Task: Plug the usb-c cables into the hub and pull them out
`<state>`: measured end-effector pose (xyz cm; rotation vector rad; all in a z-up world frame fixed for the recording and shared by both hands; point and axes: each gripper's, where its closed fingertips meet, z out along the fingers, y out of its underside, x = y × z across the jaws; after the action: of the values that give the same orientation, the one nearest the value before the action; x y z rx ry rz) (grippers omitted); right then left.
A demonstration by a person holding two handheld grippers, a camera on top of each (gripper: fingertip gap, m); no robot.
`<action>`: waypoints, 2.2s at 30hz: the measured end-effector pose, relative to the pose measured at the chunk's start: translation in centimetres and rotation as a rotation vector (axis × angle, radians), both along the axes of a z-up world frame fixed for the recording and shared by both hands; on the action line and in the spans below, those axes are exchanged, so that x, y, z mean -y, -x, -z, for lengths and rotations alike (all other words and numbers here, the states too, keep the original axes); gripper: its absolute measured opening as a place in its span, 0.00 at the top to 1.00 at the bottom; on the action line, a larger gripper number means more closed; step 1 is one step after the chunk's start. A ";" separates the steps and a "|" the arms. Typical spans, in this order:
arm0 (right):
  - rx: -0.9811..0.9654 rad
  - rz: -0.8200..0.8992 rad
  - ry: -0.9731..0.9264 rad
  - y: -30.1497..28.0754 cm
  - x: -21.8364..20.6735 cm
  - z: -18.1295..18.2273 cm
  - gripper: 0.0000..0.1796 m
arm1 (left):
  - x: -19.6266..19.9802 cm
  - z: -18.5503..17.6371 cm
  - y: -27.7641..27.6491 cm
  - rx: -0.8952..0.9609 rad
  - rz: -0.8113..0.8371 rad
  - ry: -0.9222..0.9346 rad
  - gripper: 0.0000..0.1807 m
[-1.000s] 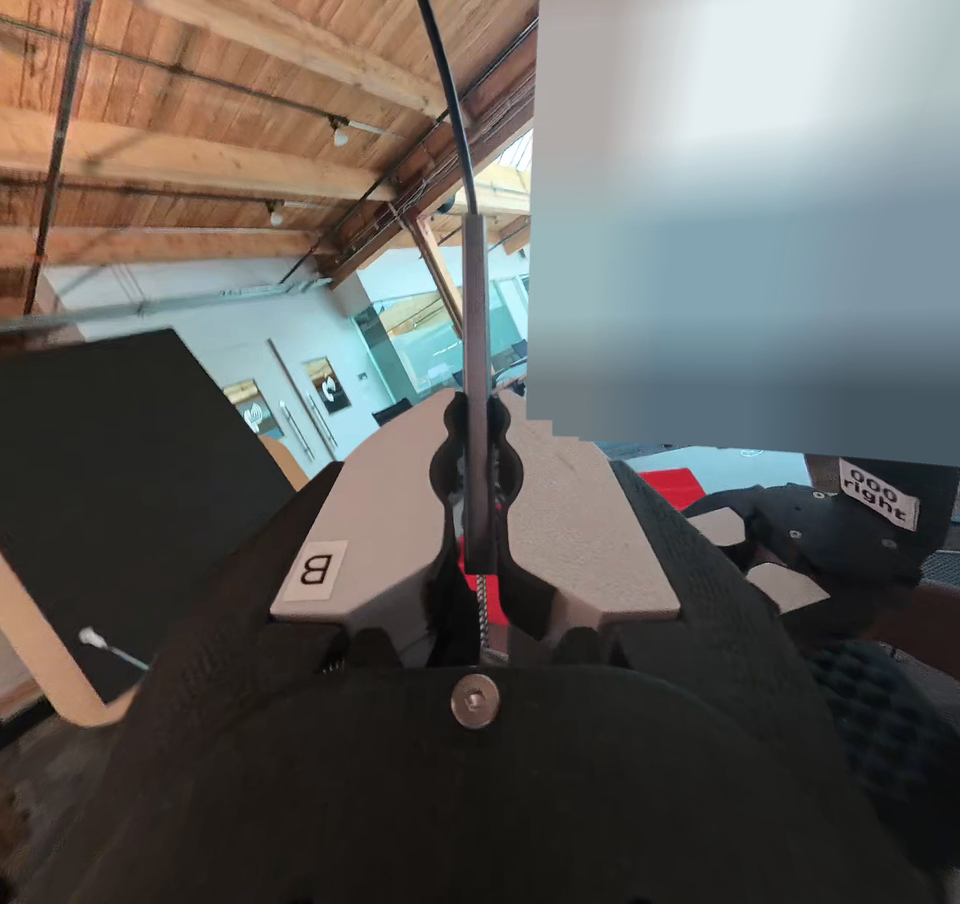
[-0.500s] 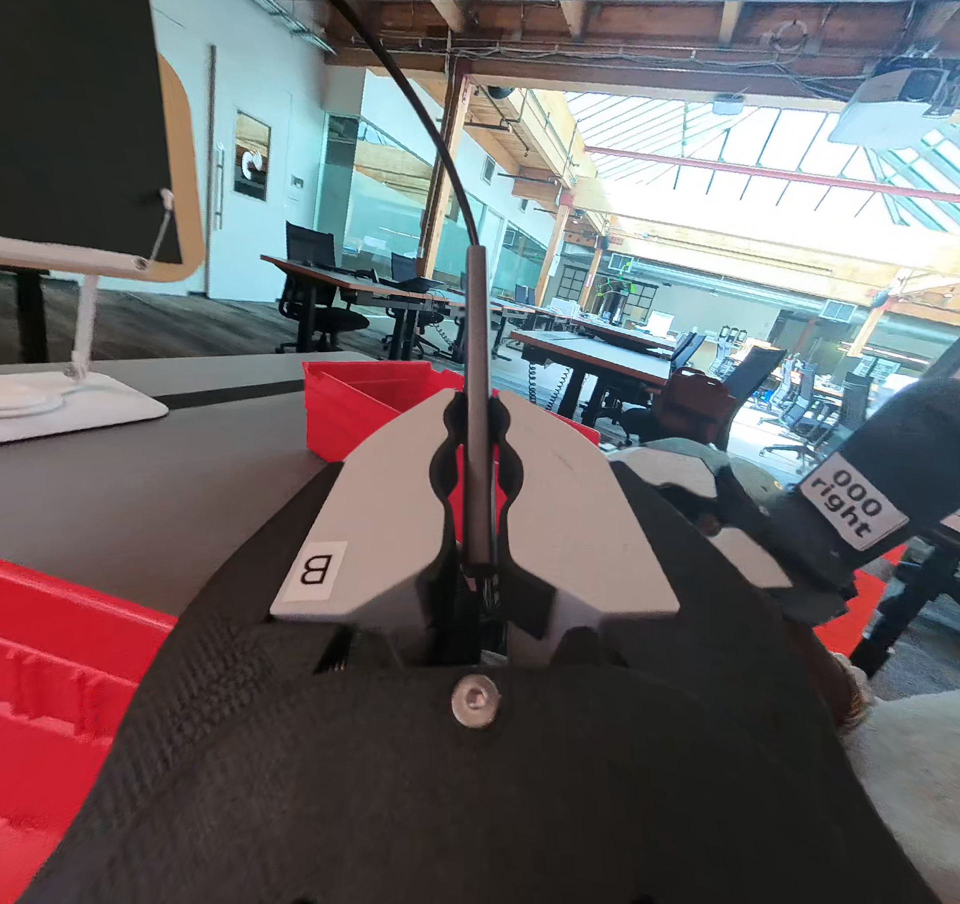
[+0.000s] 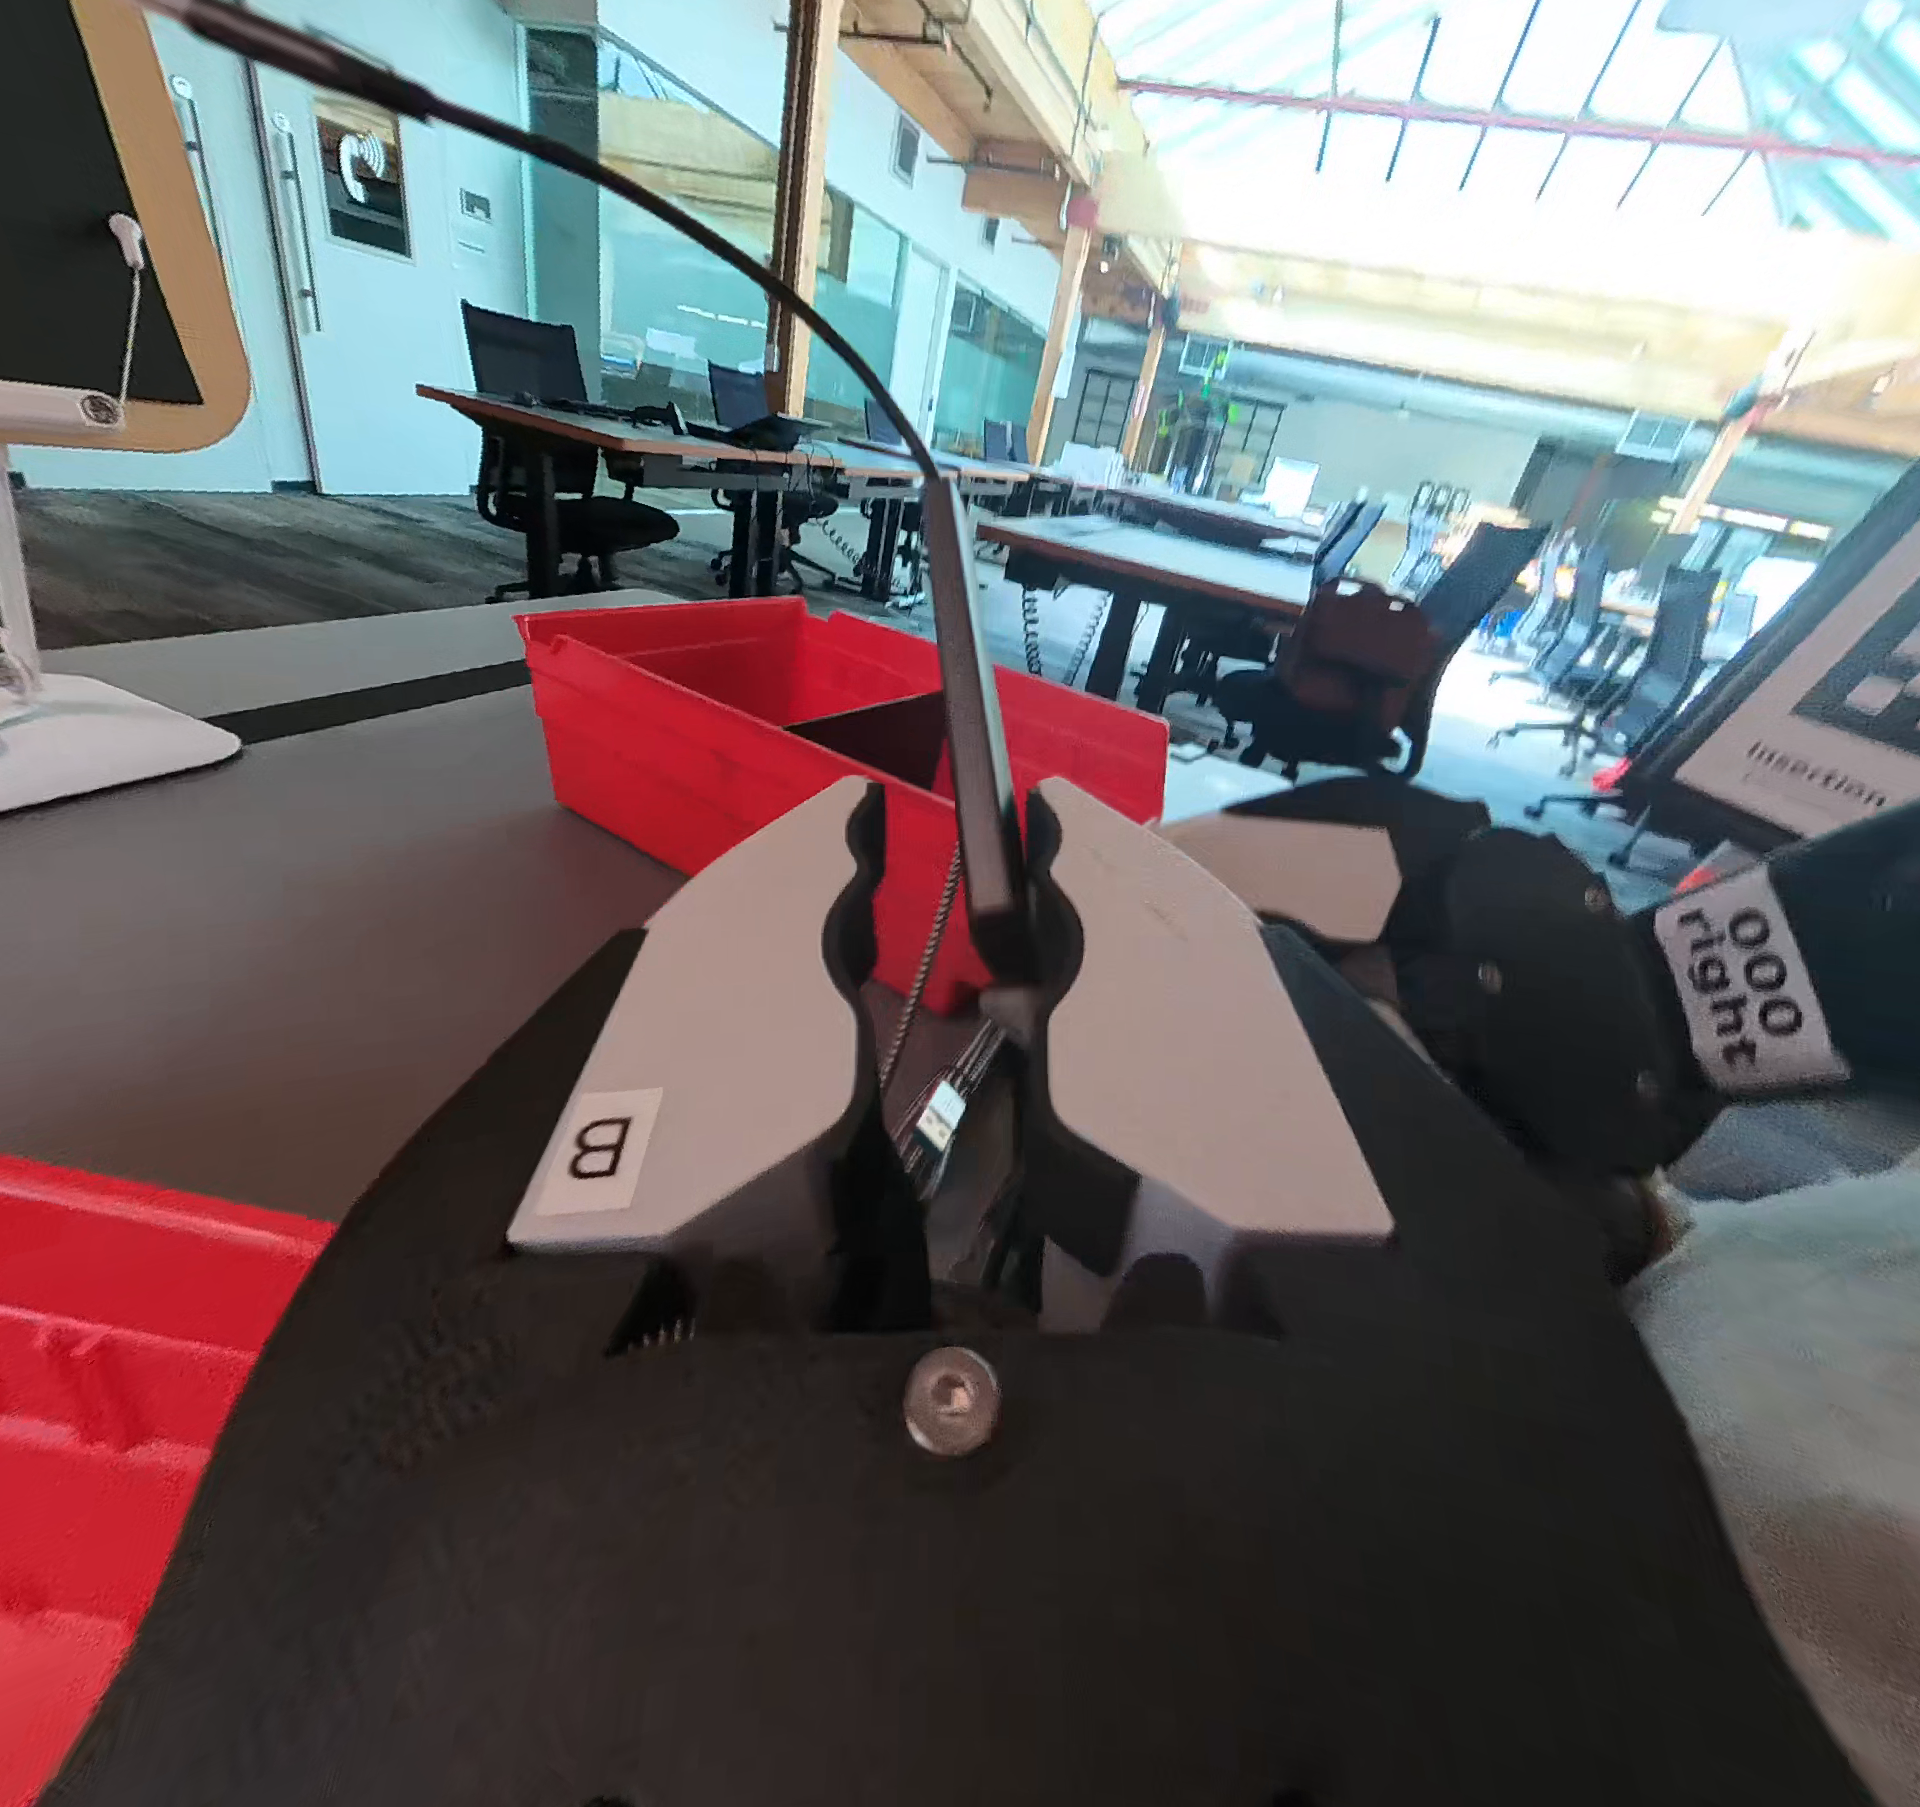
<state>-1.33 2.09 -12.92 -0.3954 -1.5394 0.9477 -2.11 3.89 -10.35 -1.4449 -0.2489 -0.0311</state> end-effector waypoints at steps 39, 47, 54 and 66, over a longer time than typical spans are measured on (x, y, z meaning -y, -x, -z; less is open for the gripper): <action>0.052 -0.079 -0.031 -0.2 -2.4 1.9 0.99 | -0.2 1.4 0.0 0.146 0.152 -0.144 0.95; 0.119 -0.072 0.090 0.2 -1.5 1.6 0.85 | -0.5 1.8 0.1 0.157 0.130 -0.138 0.94; 0.062 0.048 0.137 1.2 -1.5 1.5 0.94 | -0.9 1.8 -0.1 0.107 0.099 -0.129 0.91; -0.036 0.122 0.148 1.3 -1.6 0.0 0.94 | -0.5 0.8 -0.5 0.029 -0.002 -0.225 0.95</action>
<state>-2.60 3.72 -12.89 -0.5683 -1.4007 0.9711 -1.62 4.41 -11.16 -1.2211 -0.2616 -0.0760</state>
